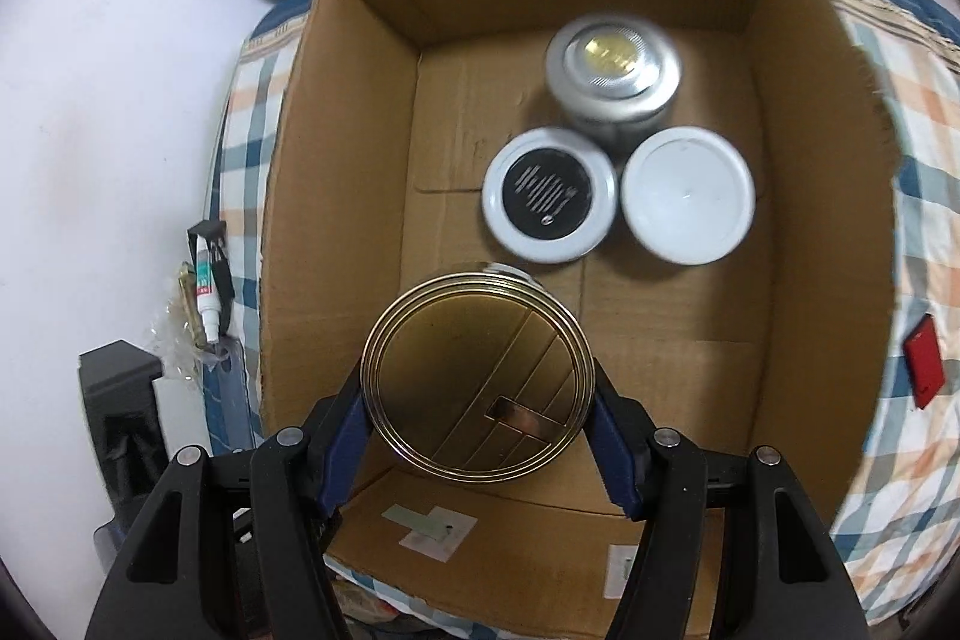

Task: Organize rigid objects
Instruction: 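Carry the gold tin into the box and release it below the containers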

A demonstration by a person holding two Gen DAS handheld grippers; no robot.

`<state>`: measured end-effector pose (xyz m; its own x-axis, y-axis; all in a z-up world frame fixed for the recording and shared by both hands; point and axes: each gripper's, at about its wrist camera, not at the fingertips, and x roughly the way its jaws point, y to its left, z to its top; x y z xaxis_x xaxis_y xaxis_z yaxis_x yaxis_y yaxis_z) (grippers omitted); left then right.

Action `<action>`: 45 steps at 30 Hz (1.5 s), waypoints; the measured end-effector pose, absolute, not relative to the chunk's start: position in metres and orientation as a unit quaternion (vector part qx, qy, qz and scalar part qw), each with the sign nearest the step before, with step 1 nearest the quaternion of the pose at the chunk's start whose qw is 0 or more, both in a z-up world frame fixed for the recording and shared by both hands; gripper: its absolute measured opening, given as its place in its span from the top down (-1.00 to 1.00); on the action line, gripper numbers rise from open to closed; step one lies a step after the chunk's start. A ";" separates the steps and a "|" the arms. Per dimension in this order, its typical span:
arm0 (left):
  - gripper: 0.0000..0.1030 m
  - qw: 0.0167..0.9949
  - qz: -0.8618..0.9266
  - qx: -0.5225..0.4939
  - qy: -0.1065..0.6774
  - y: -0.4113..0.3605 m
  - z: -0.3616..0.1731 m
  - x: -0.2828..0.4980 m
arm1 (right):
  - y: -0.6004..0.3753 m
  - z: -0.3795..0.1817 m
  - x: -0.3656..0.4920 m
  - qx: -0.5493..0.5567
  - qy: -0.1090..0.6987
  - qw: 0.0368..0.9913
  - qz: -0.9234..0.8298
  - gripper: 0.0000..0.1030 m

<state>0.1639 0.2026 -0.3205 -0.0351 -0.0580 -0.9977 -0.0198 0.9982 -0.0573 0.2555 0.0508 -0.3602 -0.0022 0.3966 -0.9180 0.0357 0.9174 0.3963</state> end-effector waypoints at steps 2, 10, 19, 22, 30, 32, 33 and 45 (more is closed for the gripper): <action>0.92 0.694 -0.014 -0.026 0.720 0.202 -0.321 0.164 | 0.055 -0.366 0.257 0.153 0.699 0.686 0.132 -0.31; 0.92 0.693 -0.016 -0.025 0.720 0.204 -0.323 0.162 | 0.063 -0.395 0.261 0.157 0.720 0.665 0.124 -0.31; 0.92 0.693 -0.017 -0.028 0.720 0.205 -0.324 0.162 | 0.069 -0.411 0.266 0.156 0.733 0.650 0.123 -0.32; 0.92 0.692 -0.017 -0.029 0.721 0.207 -0.325 0.162 | 0.065 -0.418 0.267 0.170 0.744 0.635 0.119 -0.57; 0.92 0.691 -0.017 -0.029 0.722 0.209 -0.327 0.162 | 0.038 -0.406 0.268 0.163 0.739 0.646 0.100 -0.91; 0.92 0.691 -0.017 -0.030 0.722 0.209 -0.327 0.162 | 0.030 -0.398 0.266 0.152 0.733 0.657 0.094 -0.96; 0.92 0.691 -0.017 -0.030 0.722 0.209 -0.327 0.162 | 0.028 -0.394 0.264 0.141 0.730 0.662 0.089 -1.00; 0.92 0.693 -0.017 -0.023 0.720 0.205 -0.325 0.161 | 0.005 -0.333 0.229 0.075 0.682 0.728 0.023 -1.00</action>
<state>0.1612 0.2047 -0.3252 -0.0386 -0.0570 -0.9976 -0.0095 0.9983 -0.0567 0.2292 0.0047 -0.3333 0.0698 0.1356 -0.9883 0.0685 0.9877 0.1404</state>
